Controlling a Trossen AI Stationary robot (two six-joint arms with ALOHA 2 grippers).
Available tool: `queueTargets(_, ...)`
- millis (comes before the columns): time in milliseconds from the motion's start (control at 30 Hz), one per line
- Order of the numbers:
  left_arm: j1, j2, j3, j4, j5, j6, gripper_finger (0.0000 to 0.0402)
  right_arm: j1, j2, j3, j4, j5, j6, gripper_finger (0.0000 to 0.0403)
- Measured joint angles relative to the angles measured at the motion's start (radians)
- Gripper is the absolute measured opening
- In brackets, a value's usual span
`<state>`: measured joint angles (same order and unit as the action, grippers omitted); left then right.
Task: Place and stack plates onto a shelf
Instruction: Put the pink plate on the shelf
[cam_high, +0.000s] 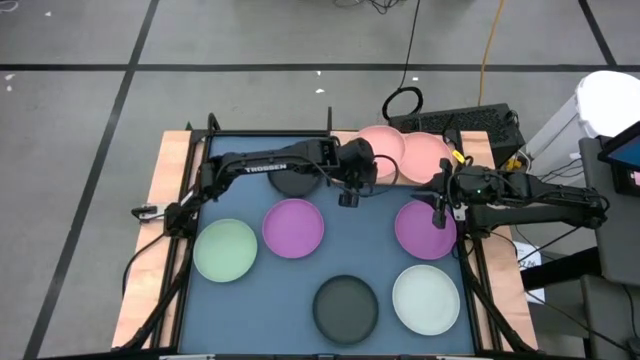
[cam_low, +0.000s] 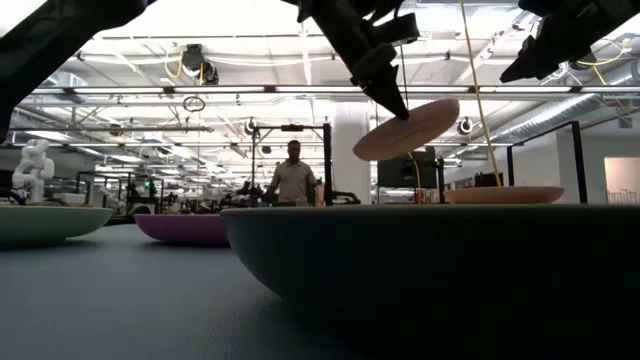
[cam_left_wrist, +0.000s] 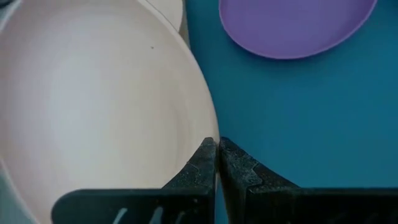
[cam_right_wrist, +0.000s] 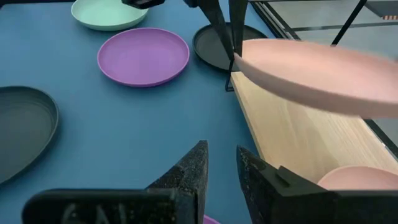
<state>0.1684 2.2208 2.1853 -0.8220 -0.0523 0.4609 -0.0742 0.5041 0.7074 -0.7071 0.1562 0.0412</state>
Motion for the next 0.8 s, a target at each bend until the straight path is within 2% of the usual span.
queueTargets(267, 0.019, -0.002, -0.007, -0.021, 0.0, -0.053, 0.0007, 0.0, 0.0, 0.0, 0.0, 0.0, 0.0, 0.007)
queueTargets(800, 0.034, -0.002, -0.208, 0.118, -0.022, -0.063, 0.0007, 0.0, 0.0, 0.0, 0.0, 0.0, 0.0, 0.007)
